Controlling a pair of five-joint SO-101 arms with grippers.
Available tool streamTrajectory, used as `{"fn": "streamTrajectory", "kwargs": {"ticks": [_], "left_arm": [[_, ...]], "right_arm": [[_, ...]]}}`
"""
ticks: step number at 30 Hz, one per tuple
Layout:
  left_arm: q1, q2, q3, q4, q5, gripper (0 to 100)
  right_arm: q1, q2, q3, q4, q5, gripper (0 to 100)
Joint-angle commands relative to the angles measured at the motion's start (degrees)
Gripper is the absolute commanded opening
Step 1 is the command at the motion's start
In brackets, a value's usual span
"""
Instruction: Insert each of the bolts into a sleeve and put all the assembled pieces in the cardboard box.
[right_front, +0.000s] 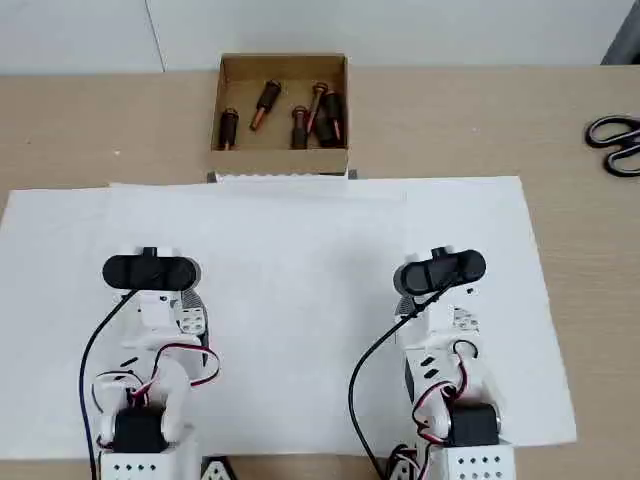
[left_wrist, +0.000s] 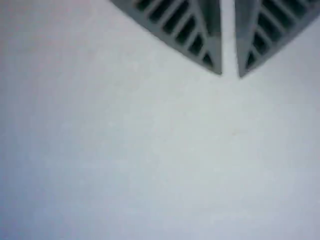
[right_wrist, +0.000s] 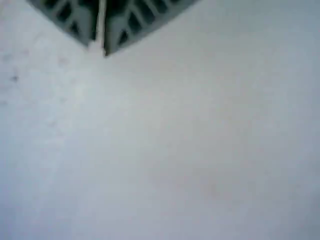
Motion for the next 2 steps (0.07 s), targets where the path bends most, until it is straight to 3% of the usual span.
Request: {"fn": "streamTrajectory", "kwargs": {"ticks": [1, 2], "left_arm": [[-0.4, -0.4, -0.2, -0.2, -0.4, 1], [-0.4, -0.4, -0.2, -0.2, -0.4, 1]], "right_arm": [[0.5, 0.0, 0.9, -1.0, -0.5, 0.4], [0.5, 0.0, 0.9, -1.0, -0.5, 0.4]]}}
